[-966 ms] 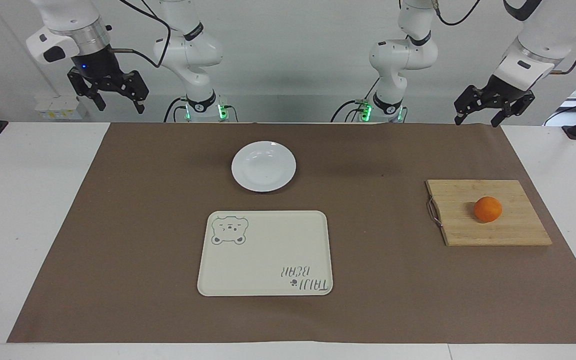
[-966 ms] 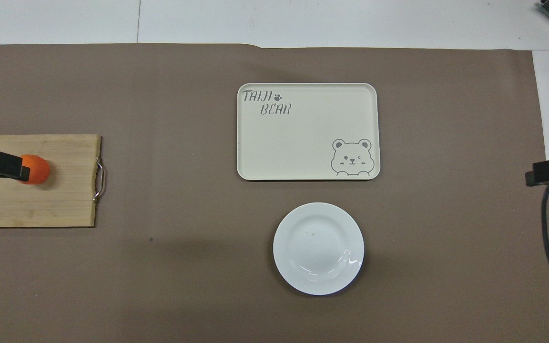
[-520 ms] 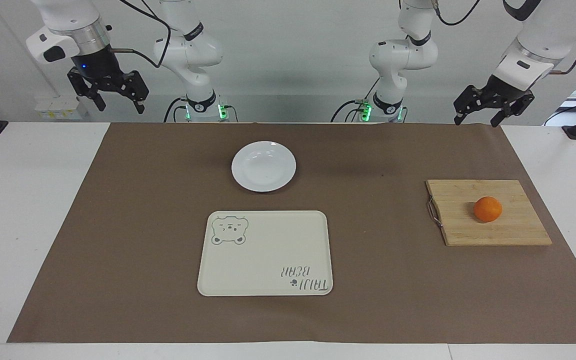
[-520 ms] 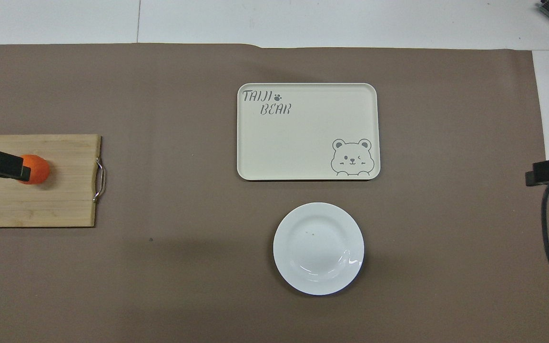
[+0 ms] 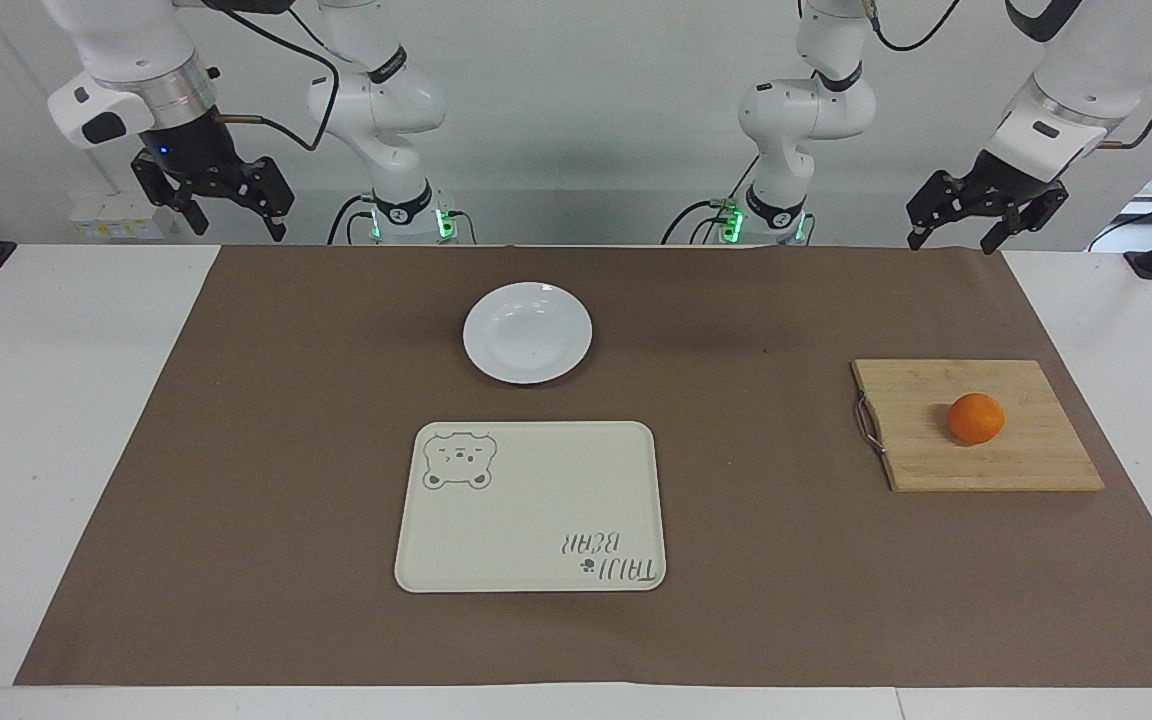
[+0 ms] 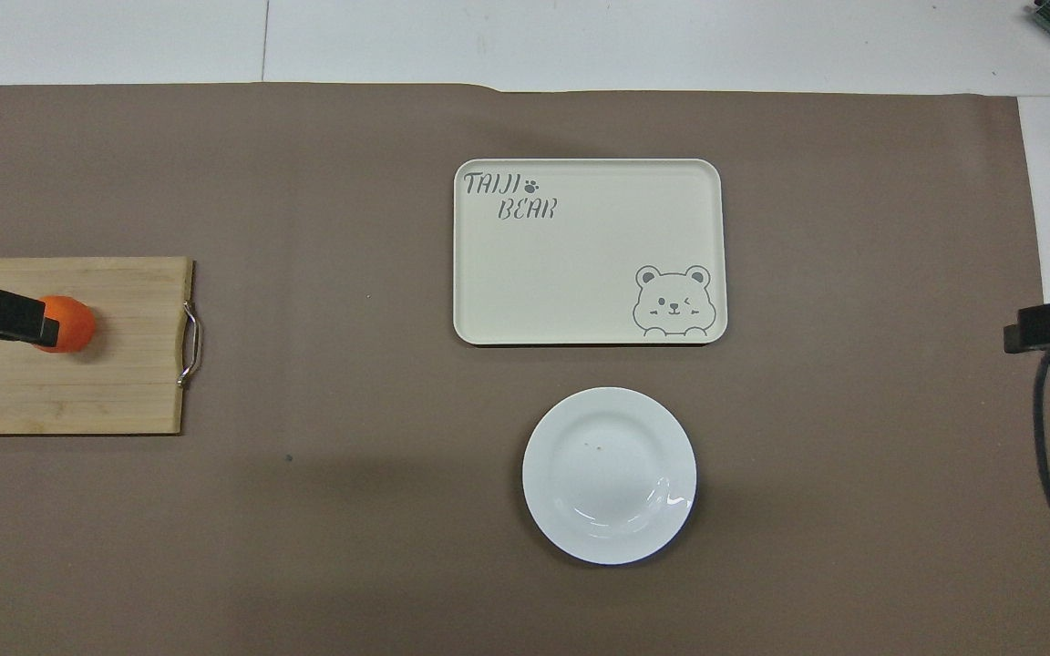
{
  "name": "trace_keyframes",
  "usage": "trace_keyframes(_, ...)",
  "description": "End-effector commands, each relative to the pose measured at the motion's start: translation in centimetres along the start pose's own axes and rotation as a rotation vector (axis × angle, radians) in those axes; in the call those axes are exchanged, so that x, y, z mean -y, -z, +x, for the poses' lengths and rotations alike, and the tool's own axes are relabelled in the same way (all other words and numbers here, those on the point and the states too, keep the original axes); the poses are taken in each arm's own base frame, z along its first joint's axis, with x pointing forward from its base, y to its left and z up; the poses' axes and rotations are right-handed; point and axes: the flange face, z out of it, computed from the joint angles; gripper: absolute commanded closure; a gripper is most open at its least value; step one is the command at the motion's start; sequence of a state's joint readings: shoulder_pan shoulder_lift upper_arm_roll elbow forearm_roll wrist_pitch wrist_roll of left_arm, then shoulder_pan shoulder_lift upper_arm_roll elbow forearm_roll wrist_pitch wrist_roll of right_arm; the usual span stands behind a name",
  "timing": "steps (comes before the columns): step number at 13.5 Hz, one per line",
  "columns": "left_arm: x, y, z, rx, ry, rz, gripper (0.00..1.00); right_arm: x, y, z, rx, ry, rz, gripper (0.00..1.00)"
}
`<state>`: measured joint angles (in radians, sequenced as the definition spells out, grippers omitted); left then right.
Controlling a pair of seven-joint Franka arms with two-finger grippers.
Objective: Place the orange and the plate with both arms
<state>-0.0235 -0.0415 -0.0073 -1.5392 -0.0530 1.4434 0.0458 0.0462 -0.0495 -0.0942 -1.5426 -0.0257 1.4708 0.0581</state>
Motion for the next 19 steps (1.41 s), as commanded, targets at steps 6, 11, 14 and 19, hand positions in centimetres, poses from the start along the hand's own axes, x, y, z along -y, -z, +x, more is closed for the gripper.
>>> trace_keyframes(6, 0.3, 0.0, -0.7, 0.009, 0.013, 0.019, 0.0, -0.4, 1.2, -0.5, -0.017, -0.008, 0.011, 0.0)
trace_keyframes(11, 0.3, 0.1, -0.7, 0.006, 0.012, 0.019, 0.0, -0.5, 1.2, -0.5, -0.018, -0.012, 0.011, 0.0)
trace_keyframes(14, 0.3, -0.1, -0.9, 0.006, 0.013, 0.019, 0.0, -0.2, 1.3, -0.6, -0.02, -0.007, 0.011, 0.0)
trace_keyframes(19, 1.8, 0.1, -0.9, -0.003, 0.032, 0.018, 0.0, -0.3, 1.2, -0.6, -0.02, -0.007, 0.011, 0.0)
